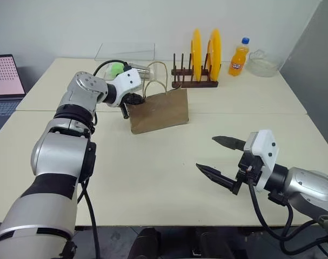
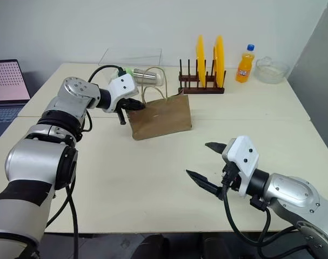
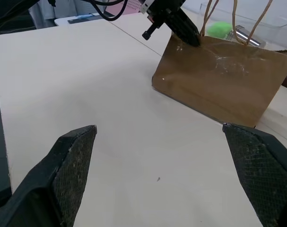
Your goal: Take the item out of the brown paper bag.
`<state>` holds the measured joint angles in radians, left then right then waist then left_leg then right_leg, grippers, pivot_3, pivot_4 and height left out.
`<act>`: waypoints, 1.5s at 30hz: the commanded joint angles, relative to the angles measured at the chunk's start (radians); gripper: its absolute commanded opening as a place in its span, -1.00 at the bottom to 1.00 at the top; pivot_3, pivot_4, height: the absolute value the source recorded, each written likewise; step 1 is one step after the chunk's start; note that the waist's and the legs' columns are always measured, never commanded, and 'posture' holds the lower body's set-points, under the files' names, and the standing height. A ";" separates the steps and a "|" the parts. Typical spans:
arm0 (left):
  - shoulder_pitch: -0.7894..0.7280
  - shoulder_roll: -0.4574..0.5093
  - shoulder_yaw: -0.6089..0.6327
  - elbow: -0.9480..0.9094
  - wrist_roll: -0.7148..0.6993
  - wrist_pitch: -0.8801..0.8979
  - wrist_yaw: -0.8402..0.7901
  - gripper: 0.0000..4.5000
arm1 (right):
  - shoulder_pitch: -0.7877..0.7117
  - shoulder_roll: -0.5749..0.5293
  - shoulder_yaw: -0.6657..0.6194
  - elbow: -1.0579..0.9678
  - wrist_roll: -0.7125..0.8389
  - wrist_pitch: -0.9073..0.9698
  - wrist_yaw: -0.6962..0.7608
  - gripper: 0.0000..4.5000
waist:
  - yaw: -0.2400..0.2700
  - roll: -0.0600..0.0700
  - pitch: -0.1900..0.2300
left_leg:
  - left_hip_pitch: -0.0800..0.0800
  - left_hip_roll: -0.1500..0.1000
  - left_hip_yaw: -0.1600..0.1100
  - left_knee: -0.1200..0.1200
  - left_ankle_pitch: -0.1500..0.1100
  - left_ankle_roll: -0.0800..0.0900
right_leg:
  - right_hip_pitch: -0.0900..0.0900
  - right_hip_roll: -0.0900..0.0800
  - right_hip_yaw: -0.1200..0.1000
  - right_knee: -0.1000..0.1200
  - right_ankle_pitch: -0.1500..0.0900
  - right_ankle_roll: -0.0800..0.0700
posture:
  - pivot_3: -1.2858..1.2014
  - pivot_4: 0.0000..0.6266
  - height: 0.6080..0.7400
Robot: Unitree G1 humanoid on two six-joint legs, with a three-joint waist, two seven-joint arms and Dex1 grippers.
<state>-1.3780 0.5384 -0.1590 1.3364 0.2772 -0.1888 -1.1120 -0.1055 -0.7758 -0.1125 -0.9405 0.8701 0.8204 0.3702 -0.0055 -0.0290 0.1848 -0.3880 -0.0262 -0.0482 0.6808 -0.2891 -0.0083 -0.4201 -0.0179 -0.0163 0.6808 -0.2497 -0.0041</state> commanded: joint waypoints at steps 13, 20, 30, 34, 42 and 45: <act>-0.104 -0.104 0.085 -0.033 -0.100 -0.056 -0.119 -0.99 | 0.111 -0.054 -0.108 -0.042 0.087 0.003 -0.012 1.00 | 0.005 0.000 0.000 | -0.001 -0.001 -0.001 0.001 0.000 0.000 | 0.000 -0.001 -0.001 0.000 0.000 0.000 | 0.03 -0.52 1.00; -0.125 -0.145 0.099 -0.029 -0.111 -0.051 -0.121 -0.99 | 0.151 -0.065 -0.135 -0.070 0.119 0.012 -0.057 1.00 | 0.008 0.000 0.000 | -0.002 -0.001 -0.001 0.001 0.000 0.000 | 0.000 -0.001 -0.001 0.000 0.000 0.000 | 0.03 -0.52 1.00; -0.091 -0.097 -0.018 -0.019 0.025 -0.126 -0.041 -0.99 | 0.159 -0.075 -0.120 -0.081 0.127 0.001 -0.093 1.00 | 0.003 0.000 0.000 | -0.001 -0.001 -0.001 0.001 0.000 0.000 | 0.000 -0.001 0.000 0.000 0.000 0.000 | 0.03 -0.52 1.00; -0.066 -0.076 -0.048 -0.013 0.065 -0.149 0.016 -0.90 | 0.147 -0.075 -0.107 -0.076 0.128 -0.001 -0.095 1.00 | 0.004 0.000 0.000 | -0.001 -0.001 -0.001 0.001 0.000 0.000 | 0.000 -0.001 0.000 0.000 0.000 0.000 | 0.03 -0.52 1.00; -0.057 -0.058 -0.022 -0.004 0.040 -0.070 0.006 -0.07 | 0.103 -0.077 -0.083 -0.057 0.133 0.002 -0.083 1.00 | 0.003 0.000 0.000 | -0.001 -0.001 0.000 0.001 0.000 0.000 | 0.000 -0.001 0.000 0.000 0.000 0.000 | 0.03 -0.52 1.00; -0.063 -0.057 0.003 -0.001 0.017 -0.020 0.005 -0.07 | 0.075 -0.079 -0.070 -0.054 0.145 0.004 -0.080 1.00 | 0.002 0.000 0.000 | -0.001 -0.001 0.000 0.001 0.000 0.000 | 0.000 0.000 0.000 0.000 0.000 0.000 | 0.03 -0.52 1.00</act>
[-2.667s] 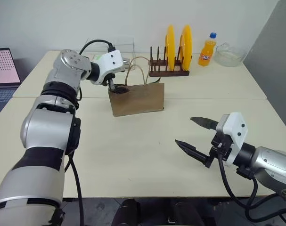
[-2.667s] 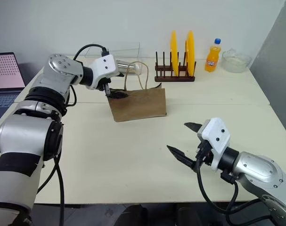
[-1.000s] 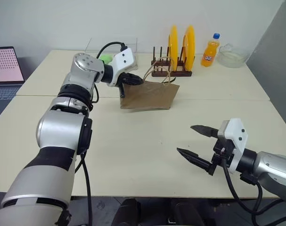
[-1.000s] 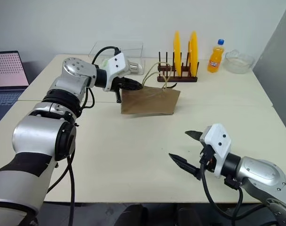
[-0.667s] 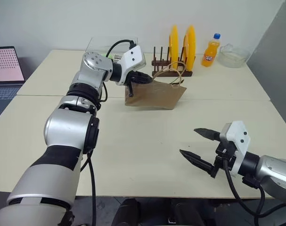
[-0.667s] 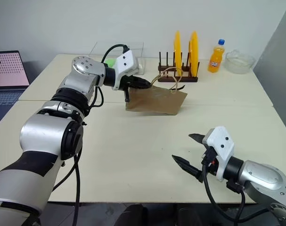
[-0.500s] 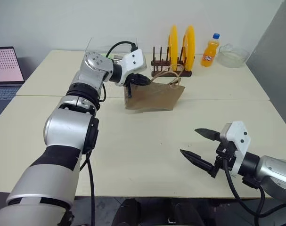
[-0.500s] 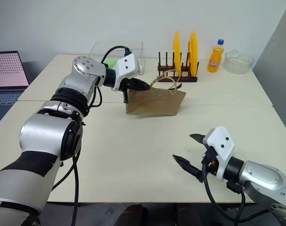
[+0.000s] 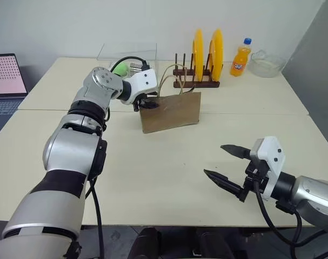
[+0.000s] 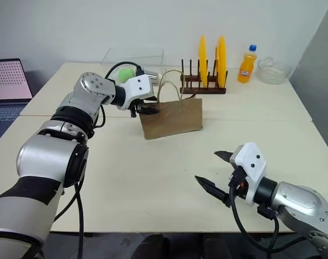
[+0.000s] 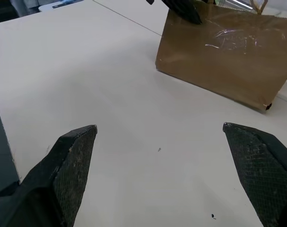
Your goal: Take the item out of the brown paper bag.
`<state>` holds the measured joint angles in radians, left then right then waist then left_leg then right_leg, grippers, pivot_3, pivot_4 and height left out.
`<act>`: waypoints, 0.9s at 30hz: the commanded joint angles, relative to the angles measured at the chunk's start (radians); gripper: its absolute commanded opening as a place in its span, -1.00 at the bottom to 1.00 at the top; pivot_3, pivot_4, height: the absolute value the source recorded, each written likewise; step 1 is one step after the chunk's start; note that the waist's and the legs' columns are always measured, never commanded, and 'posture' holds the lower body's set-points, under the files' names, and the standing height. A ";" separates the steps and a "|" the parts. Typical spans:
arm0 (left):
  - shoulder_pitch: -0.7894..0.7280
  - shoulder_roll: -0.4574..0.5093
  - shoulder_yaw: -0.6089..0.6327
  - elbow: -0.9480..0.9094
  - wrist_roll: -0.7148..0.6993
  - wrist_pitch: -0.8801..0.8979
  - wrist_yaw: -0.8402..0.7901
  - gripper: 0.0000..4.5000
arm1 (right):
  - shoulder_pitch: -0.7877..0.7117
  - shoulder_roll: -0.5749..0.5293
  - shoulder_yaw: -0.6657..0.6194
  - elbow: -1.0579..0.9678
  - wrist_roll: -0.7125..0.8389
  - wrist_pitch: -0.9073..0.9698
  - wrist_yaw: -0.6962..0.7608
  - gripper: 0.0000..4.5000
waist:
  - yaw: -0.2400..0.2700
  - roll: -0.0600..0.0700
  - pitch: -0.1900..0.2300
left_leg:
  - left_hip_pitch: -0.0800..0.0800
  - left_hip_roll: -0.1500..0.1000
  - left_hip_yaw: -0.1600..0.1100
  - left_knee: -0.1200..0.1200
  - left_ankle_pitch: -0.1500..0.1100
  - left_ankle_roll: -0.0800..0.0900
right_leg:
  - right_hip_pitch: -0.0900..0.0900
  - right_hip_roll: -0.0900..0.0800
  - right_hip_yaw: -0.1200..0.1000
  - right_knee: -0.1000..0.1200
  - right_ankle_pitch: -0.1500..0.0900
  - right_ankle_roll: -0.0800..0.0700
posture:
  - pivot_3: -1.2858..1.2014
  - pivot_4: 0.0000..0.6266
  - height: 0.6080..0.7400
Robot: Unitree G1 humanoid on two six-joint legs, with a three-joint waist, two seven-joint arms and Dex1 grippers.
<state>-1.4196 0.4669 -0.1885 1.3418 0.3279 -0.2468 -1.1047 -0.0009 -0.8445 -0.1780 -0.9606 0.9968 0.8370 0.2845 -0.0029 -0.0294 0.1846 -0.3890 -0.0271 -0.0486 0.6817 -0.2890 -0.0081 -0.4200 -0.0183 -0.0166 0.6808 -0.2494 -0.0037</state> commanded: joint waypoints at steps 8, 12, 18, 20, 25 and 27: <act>-0.024 0.010 0.085 -0.002 -0.071 0.148 0.014 -0.07 | -0.177 -0.010 0.084 0.006 0.031 0.021 0.000 1.00 | -0.003 0.000 0.000 | 0.000 0.000 0.000 0.000 0.000 0.000 | 0.000 0.000 0.000 0.000 0.000 0.000 | 0.03 -0.52 1.00; -0.016 -0.010 0.084 -0.002 -0.065 0.163 0.031 -0.07 | -0.228 0.000 0.123 0.031 0.018 0.039 -0.009 1.00 | -0.002 0.000 0.000 | 0.000 0.000 0.000 0.000 0.000 0.000 | 0.000 0.000 0.000 0.000 0.000 0.000 | 0.03 -0.52 1.00; -0.010 -0.031 0.076 0.002 -0.057 0.178 0.031 -0.07 | -0.237 0.016 0.141 0.031 0.017 0.052 -0.020 1.00 | -0.002 0.000 0.000 | 0.000 0.000 0.000 0.000 0.000 0.000 | 0.000 0.000 0.000 0.000 0.000 0.000 | 0.03 -0.52 1.00; -0.010 -0.036 0.078 0.003 -0.060 0.189 0.017 -0.07 | -0.235 0.019 0.143 0.029 0.015 0.054 -0.022 1.00 | -0.002 0.000 0.000 | 0.000 0.000 0.000 0.000 0.000 0.000 | 0.000 0.000 0.000 0.000 0.000 0.000 | 0.03 -0.52 1.00; -0.002 -0.040 0.063 0.006 -0.040 0.195 0.037 -0.24 | -0.233 0.027 0.148 0.020 0.018 0.062 -0.036 1.00 | -0.003 0.000 0.000 | 0.000 0.000 0.000 0.000 0.000 0.000 | 0.000 0.000 0.000 0.000 0.000 0.000 | 0.03 -0.52 1.00; 0.003 -0.042 0.054 0.007 -0.029 0.192 0.050 -0.47 | -0.229 0.029 0.148 0.015 0.020 0.063 -0.041 1.00 | -0.002 0.000 0.000 | 0.000 0.000 0.000 0.000 0.000 0.000 | 0.000 0.000 0.000 0.000 0.000 0.000 | 0.03 -0.52 1.00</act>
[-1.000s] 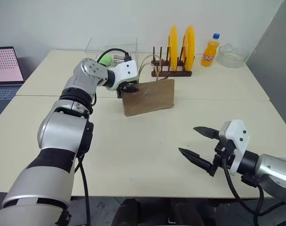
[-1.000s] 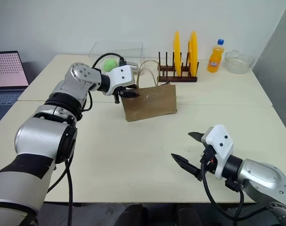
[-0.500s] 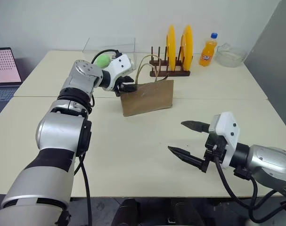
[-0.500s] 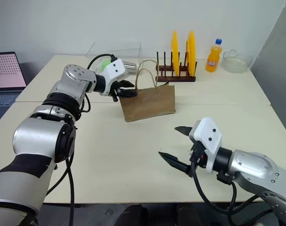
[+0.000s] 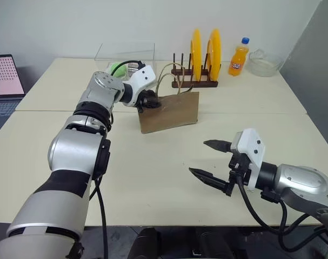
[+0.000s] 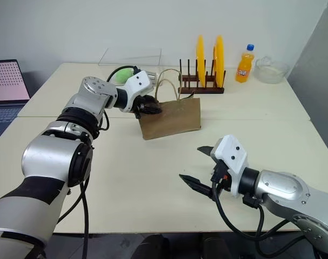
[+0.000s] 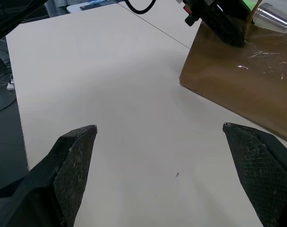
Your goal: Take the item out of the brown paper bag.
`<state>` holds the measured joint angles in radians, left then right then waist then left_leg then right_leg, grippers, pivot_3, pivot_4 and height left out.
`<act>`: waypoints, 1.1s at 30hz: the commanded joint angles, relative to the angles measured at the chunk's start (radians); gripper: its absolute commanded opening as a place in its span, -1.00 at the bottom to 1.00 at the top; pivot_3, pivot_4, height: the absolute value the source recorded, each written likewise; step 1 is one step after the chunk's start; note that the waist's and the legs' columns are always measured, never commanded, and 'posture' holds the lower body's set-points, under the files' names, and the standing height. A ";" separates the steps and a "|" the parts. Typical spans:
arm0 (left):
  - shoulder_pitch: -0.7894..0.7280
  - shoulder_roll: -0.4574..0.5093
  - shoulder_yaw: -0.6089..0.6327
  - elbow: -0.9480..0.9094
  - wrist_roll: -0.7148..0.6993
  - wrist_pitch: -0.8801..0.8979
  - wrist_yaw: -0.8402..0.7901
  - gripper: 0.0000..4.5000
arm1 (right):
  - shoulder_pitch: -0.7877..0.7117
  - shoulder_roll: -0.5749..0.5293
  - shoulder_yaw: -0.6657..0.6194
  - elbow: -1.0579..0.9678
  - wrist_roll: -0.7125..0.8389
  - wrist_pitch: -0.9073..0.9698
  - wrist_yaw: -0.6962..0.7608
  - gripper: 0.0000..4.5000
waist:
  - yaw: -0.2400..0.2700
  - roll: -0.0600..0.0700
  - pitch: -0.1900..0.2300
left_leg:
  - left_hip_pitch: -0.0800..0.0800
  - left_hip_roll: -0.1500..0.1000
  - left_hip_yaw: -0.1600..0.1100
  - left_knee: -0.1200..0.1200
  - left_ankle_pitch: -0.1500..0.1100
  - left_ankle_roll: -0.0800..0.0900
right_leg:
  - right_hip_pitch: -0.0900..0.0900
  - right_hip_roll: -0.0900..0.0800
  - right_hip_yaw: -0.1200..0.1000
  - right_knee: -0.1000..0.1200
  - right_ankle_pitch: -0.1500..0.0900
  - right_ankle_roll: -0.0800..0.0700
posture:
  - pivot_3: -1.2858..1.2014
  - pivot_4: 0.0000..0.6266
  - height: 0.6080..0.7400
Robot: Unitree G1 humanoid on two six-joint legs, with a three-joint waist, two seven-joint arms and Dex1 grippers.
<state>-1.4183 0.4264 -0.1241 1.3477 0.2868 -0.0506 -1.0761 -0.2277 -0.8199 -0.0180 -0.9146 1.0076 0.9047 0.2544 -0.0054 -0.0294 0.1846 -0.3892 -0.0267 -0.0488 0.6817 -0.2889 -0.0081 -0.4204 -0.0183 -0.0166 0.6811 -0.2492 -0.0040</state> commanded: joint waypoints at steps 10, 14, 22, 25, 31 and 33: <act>0.023 -0.021 -0.024 0.003 0.024 -0.015 0.040 -0.99 | 0.009 0.008 -0.017 -0.051 0.029 0.002 -0.036 1.00 | 0.001 0.000 0.000 | 0.001 0.000 0.000 0.000 0.000 0.000 | 0.001 0.000 0.000 0.000 0.000 0.000 | 0.03 -0.52 1.00; 0.011 -0.022 0.000 0.000 -0.002 -0.026 0.027 -0.99 | 0.010 0.001 -0.023 -0.052 0.042 0.003 -0.043 1.00 | 0.001 0.000 0.000 | 0.001 0.000 0.000 0.000 0.000 0.000 | 0.001 0.000 0.000 0.000 0.000 0.000 | 0.03 -0.52 1.00; -0.059 -0.035 0.069 -0.015 -0.076 -0.048 -0.073 -0.99 | 0.064 -0.038 -0.075 -0.061 0.074 -0.003 -0.038 1.00 | 0.006 0.000 0.000 | -0.001 0.000 0.000 0.000 0.000 0.000 | 0.000 0.000 0.000 0.000 0.000 0.000 | 0.03 -0.52 1.00; -0.084 -0.043 0.084 -0.019 -0.092 -0.050 -0.102 -0.99 | 0.102 -0.059 -0.102 -0.064 0.074 -0.009 -0.030 1.00 | 0.006 0.000 0.000 | -0.001 0.000 0.000 0.000 0.000 0.000 | 0.000 0.000 -0.001 -0.001 0.000 0.000 | 0.03 -0.52 1.00; -0.115 -0.070 0.096 -0.024 -0.117 -0.064 -0.147 -0.99 | 0.151 -0.071 -0.124 -0.076 0.073 -0.022 -0.033 1.00 | 0.003 0.000 0.000 | -0.001 0.000 0.000 0.000 0.000 0.000 | 0.000 0.000 0.000 0.000 0.000 0.000 | 0.03 -0.52 1.00; -0.119 -0.079 0.096 -0.024 -0.120 -0.070 -0.151 -0.99 | 0.162 -0.071 -0.127 -0.080 0.071 -0.024 -0.035 1.00 | 0.003 0.000 0.000 | -0.001 0.000 0.000 0.000 0.000 0.000 | 0.000 0.000 0.000 0.000 0.000 0.000 | 0.03 -0.52 1.00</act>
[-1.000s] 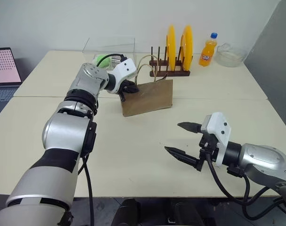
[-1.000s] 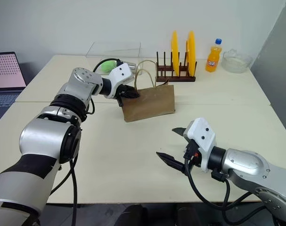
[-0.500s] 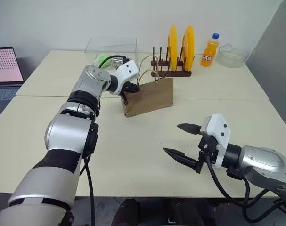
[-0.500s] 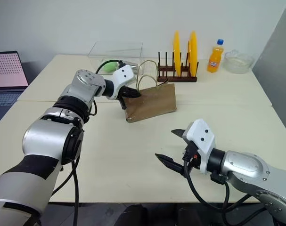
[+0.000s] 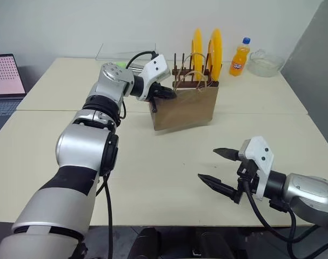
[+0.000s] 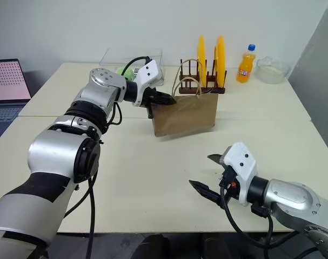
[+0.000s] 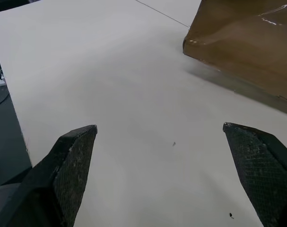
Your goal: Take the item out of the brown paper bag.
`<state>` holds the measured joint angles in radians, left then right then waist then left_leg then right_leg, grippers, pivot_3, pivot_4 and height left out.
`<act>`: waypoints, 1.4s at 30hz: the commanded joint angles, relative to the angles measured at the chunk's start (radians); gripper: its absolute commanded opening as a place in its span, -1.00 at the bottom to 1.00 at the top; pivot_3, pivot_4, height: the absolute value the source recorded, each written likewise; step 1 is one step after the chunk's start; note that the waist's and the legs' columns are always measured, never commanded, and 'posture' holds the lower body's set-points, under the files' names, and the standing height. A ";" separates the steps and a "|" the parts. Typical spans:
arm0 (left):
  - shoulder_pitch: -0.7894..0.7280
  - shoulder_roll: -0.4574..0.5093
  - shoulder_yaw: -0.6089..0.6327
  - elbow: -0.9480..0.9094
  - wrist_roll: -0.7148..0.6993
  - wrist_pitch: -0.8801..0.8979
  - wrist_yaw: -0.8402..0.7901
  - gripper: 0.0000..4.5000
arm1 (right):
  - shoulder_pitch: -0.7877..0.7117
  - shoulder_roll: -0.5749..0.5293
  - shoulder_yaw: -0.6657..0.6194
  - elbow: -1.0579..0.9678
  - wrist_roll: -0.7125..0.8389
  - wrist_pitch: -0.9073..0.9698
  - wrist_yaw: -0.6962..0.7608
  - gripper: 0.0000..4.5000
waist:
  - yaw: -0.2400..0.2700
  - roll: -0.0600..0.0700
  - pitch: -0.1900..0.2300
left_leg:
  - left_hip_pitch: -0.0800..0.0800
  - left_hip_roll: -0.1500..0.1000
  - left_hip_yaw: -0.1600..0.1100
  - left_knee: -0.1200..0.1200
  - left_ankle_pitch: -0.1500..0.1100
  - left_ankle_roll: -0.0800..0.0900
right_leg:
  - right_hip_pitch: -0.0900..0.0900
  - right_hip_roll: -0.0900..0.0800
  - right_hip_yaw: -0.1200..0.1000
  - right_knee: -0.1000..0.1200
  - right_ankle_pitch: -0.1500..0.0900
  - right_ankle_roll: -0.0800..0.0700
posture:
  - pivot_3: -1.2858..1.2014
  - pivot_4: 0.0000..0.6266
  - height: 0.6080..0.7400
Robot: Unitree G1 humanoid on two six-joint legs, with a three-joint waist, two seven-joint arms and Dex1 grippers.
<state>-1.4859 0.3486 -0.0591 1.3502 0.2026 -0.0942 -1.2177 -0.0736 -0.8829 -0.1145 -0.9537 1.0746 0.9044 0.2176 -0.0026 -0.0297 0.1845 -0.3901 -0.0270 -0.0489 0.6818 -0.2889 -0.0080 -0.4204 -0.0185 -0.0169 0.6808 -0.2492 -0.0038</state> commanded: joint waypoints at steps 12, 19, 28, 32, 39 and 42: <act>-0.003 -0.057 -0.019 -0.009 0.021 -0.093 0.053 -0.99 | 0.051 0.010 -0.036 -0.044 -0.037 -0.012 -0.080 1.00 | -0.002 0.000 0.000 | 0.000 0.000 0.001 0.000 0.000 0.000 | 0.000 0.000 0.001 0.000 0.000 0.000 | 0.03 -0.52 1.00; 0.029 -0.053 -0.060 -0.002 0.076 -0.134 0.106 -0.99 | 0.060 0.018 -0.033 -0.055 -0.021 -0.015 -0.114 1.00 | -0.001 0.000 0.000 | 0.000 0.000 0.001 0.000 0.000 0.000 | 0.000 0.000 0.001 0.000 0.000 0.000 | 0.03 -0.52 1.00; 0.040 -0.043 -0.078 0.004 0.108 -0.153 0.199 -0.71 | 0.034 0.037 0.001 -0.058 -0.014 -0.014 -0.133 1.00 | 0.000 0.000 0.000 | 0.001 0.000 0.001 0.000 0.000 0.000 | 0.000 0.000 0.001 0.000 0.000 0.000 | 0.03 -0.52 1.00; 0.033 -0.025 -0.072 0.002 0.101 -0.161 0.190 -0.17 | 0.017 0.040 0.017 -0.050 -0.017 -0.014 -0.129 1.00 | -0.001 0.000 0.000 | 0.001 0.000 0.001 0.000 0.000 0.000 | 0.000 0.000 0.001 0.000 0.000 0.000 | 0.03 -0.52 1.00; 0.050 0.075 -0.031 -0.019 0.050 -0.168 0.082 0.37 | -0.019 0.046 0.042 -0.026 -0.043 -0.024 -0.097 1.00 | -0.006 0.000 0.000 | 0.001 0.001 0.001 0.000 0.000 0.000 | 0.000 0.001 0.001 0.000 0.000 0.000 | 0.03 -0.52 1.00; 0.071 0.120 0.005 -0.039 0.004 -0.156 0.022 0.37 | -0.035 0.049 0.057 -0.011 -0.069 -0.030 -0.075 1.00 | -0.005 0.000 0.000 | 0.001 0.001 0.001 0.000 0.000 0.000 | 0.000 0.001 0.001 0.000 0.000 0.000 | 0.03 -0.52 1.00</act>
<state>-1.4176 0.4495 -0.0840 1.3508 0.2479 -0.2471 -1.1641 -0.0951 -0.8400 -0.0532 -0.9554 1.0259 0.9000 0.1276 -0.0076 -0.0296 0.1844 -0.3887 -0.0264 -0.0481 0.6816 -0.2889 -0.0079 -0.4202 -0.0178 -0.0162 0.6809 -0.2491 -0.0034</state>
